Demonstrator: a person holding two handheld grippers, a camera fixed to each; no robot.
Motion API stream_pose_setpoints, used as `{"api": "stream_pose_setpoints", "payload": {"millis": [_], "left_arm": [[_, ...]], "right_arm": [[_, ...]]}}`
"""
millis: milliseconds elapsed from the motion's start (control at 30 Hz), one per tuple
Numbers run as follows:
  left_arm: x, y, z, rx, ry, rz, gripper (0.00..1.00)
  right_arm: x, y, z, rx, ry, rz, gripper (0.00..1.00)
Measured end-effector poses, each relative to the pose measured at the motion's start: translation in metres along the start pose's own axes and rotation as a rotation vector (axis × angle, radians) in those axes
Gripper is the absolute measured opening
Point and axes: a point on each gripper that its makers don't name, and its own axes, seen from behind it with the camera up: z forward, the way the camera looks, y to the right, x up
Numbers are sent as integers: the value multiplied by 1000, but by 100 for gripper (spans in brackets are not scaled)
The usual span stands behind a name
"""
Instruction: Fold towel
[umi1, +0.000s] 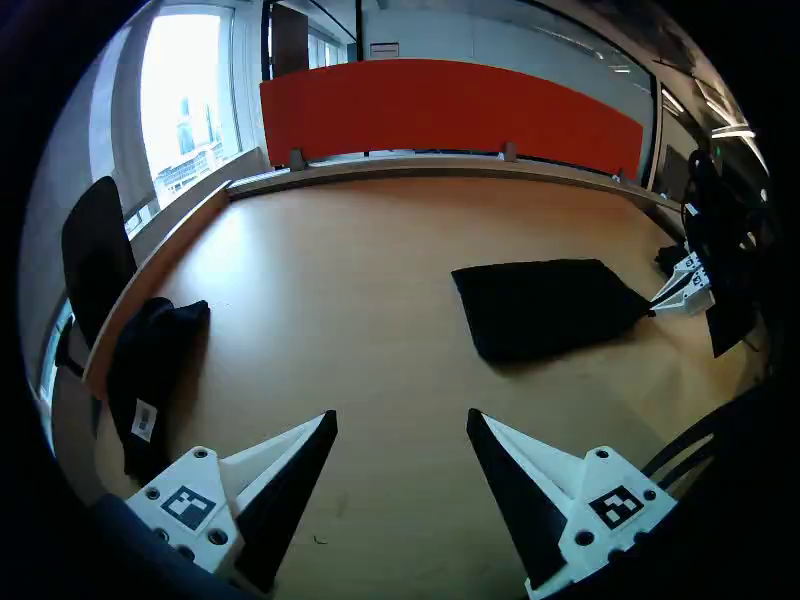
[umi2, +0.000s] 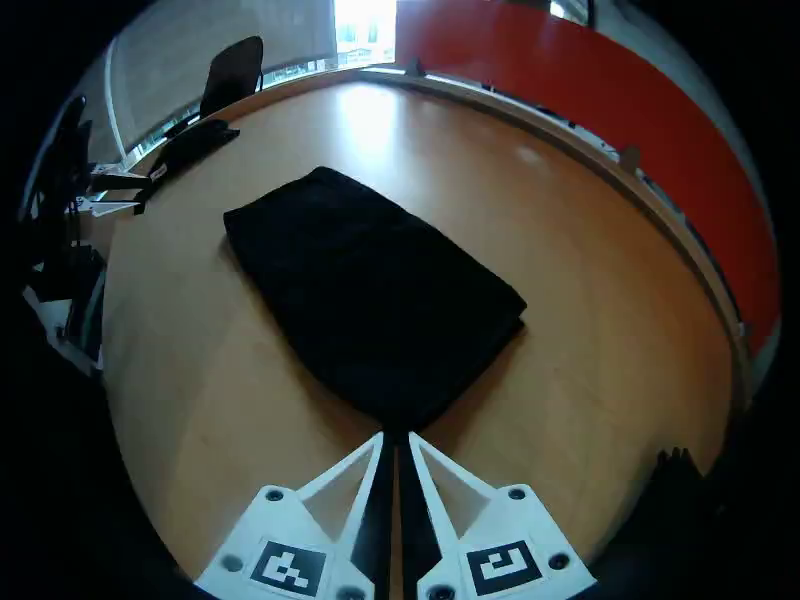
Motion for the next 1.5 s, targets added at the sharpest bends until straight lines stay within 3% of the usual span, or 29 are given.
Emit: {"api": "stream_pose_setpoints", "payload": {"millis": [900, 1200, 1500], "left_arm": [[8, -1, 6, 1, -2, -1, 97], [7, -6, 6, 9, -3, -3, 97], [6, -2, 5, 9, -4, -9, 97]], "right_arm": [[25, 11, -37, -53, 75, 3, 2], [55, 8, -36, -38, 101, -45, 2], [103, -2, -34, -11, 147, -126, 2]]}}
